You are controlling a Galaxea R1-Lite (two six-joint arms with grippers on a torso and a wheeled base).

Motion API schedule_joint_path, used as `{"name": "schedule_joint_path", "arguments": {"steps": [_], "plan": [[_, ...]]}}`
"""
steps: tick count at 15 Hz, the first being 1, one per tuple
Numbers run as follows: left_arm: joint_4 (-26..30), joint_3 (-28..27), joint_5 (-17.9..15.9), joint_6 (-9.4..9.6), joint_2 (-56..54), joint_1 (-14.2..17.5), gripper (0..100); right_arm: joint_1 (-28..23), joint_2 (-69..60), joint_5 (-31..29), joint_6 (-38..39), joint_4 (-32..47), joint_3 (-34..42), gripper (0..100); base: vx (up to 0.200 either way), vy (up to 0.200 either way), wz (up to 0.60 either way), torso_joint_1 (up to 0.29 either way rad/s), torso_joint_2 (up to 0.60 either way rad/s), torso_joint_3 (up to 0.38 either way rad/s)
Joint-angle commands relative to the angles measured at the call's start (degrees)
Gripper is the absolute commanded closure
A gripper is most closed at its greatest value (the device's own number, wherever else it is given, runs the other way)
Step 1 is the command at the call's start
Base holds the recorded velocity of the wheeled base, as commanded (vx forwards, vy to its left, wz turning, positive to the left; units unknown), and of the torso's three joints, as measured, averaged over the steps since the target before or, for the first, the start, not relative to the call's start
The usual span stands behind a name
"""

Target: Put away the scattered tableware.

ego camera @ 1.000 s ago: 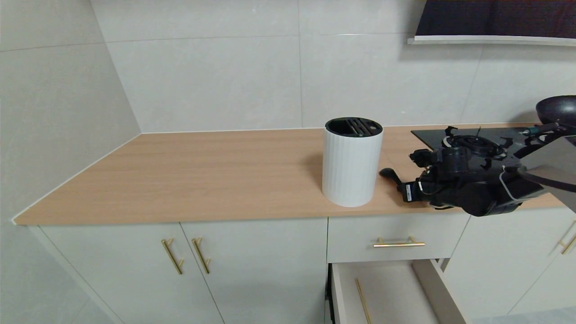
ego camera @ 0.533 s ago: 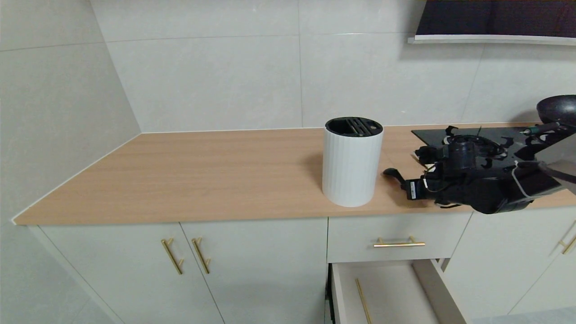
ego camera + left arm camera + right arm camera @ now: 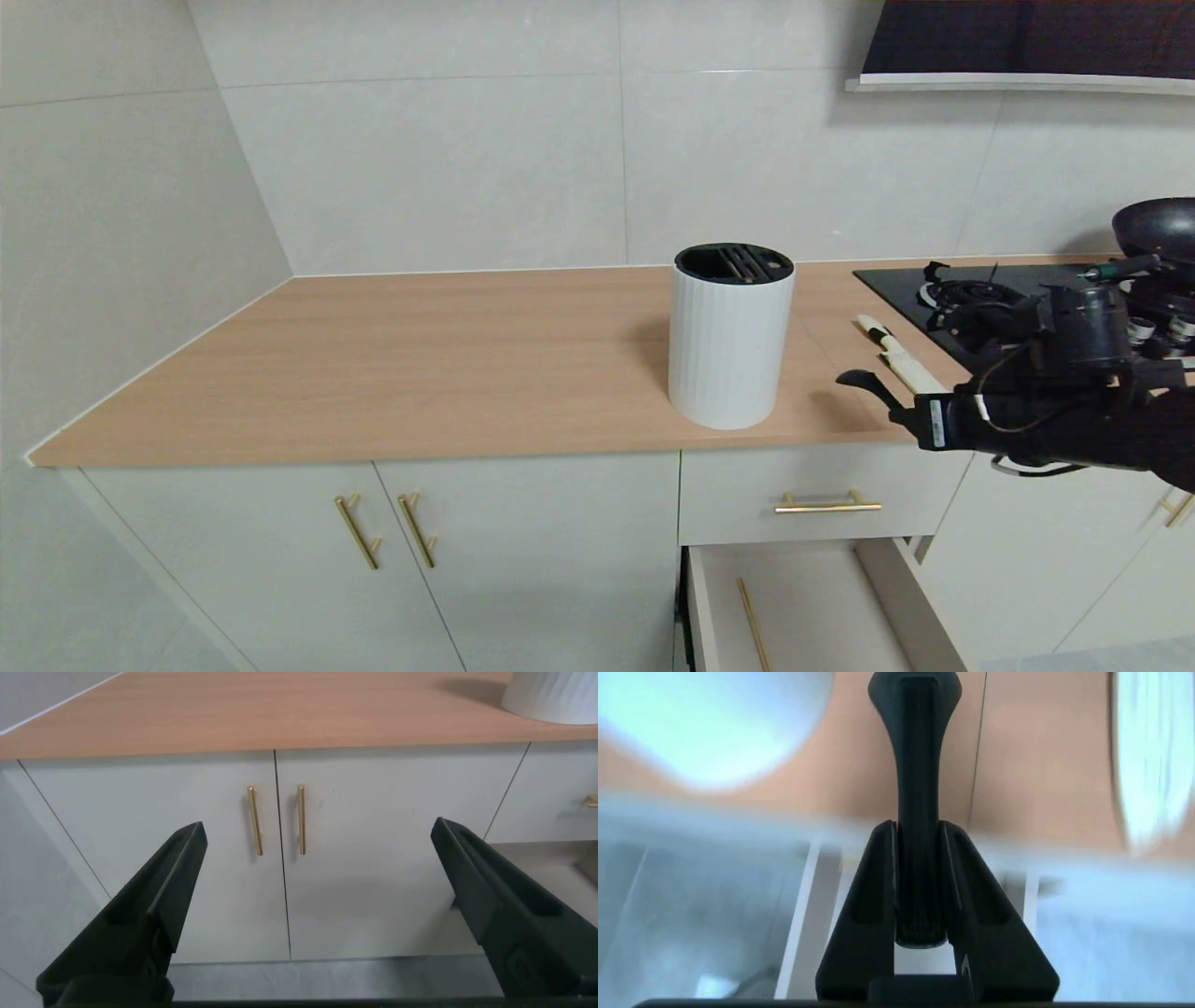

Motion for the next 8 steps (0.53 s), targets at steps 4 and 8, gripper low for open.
{"name": "schedule_joint_path", "arguments": {"steps": [4, 8], "plan": [[0.0, 0.0, 0.0, -0.05, 0.0, 0.0, 0, 0.3, -10.9, 0.3, 0.8, -0.2, 11.1, 100, 0.000, 0.000, 0.00, 0.000, 0.00, 0.000], [0.0, 0.0, 0.0, -0.05, 0.0, 0.0, 0, 0.3, -11.2, 0.5, 0.1, 0.3, 14.1, 100, 0.000, 0.000, 0.00, 0.000, 0.00, 0.000]]}}
